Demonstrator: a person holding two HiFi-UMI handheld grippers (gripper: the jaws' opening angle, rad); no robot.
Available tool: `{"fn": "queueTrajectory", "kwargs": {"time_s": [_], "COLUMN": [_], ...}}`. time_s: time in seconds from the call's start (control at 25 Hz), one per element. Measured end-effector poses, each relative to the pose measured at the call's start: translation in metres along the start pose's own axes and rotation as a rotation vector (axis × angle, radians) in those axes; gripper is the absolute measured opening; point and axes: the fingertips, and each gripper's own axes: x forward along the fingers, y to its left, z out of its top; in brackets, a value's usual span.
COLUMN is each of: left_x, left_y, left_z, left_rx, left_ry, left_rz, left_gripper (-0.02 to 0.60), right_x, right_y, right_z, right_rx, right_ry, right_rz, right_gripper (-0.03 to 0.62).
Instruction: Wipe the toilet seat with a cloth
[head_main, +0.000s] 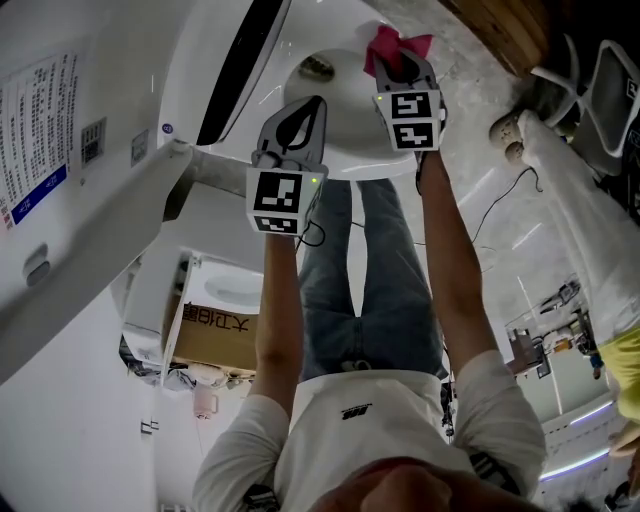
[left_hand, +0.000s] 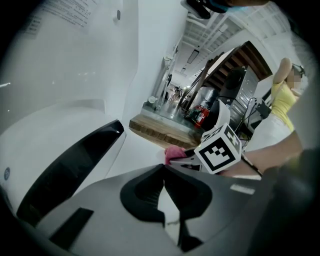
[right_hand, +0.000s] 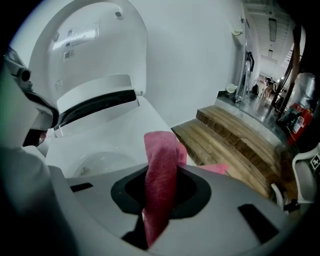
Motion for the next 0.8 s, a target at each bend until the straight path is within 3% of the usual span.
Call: {"fn": "queueTrajectory", "kwargs": {"time_s": [0.8], "left_x": [-0.045], "left_y": [0.050], "left_z": [-0.014], "left_rx": [-0.064], "left_ry": [-0.025], "left_rz": [0.104], "left_gripper": [0.011], "right_x": [0.036], "right_y": [0.070], "right_z": [0.049], "right_rx": [-0.108], "right_ry": [-0.032], "right_rz": [0.101], "right_gripper": [0.051]}}
